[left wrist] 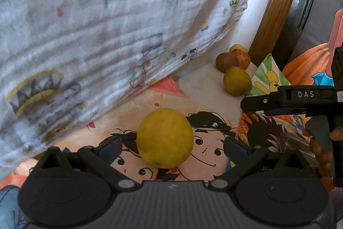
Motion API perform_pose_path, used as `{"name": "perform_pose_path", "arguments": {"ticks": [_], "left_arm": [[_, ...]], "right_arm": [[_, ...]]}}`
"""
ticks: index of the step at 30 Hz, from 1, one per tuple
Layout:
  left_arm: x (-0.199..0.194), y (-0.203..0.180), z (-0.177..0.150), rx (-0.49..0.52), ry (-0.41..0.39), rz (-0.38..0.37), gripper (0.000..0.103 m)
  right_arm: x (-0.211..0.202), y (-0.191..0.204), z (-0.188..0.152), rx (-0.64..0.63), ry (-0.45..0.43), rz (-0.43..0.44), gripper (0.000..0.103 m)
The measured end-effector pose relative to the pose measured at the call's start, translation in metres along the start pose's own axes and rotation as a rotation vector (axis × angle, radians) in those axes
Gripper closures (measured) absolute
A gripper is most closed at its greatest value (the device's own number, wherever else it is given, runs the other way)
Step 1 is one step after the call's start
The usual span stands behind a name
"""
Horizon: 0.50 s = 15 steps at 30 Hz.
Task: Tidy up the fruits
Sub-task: 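Close the left tool on the yellow lemon while the right tool grasps the small brown fruit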
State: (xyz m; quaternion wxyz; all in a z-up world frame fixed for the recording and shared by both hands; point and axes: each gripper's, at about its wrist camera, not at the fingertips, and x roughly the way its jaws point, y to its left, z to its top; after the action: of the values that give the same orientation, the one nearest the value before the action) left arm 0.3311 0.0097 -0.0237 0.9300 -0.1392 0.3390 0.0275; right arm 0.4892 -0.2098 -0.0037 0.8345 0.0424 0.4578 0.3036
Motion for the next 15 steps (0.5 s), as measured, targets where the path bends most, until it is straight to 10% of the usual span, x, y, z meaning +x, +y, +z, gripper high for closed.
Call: {"name": "perform_pose_path", "arguments": {"ticks": [15], "left_arm": [[0.01,-0.004,-0.003,0.024,-0.037,0.019,0.018]], "right_arm": [[0.02,0.019,0.004,-0.105,-0.001,-0.098,0.036]]}}
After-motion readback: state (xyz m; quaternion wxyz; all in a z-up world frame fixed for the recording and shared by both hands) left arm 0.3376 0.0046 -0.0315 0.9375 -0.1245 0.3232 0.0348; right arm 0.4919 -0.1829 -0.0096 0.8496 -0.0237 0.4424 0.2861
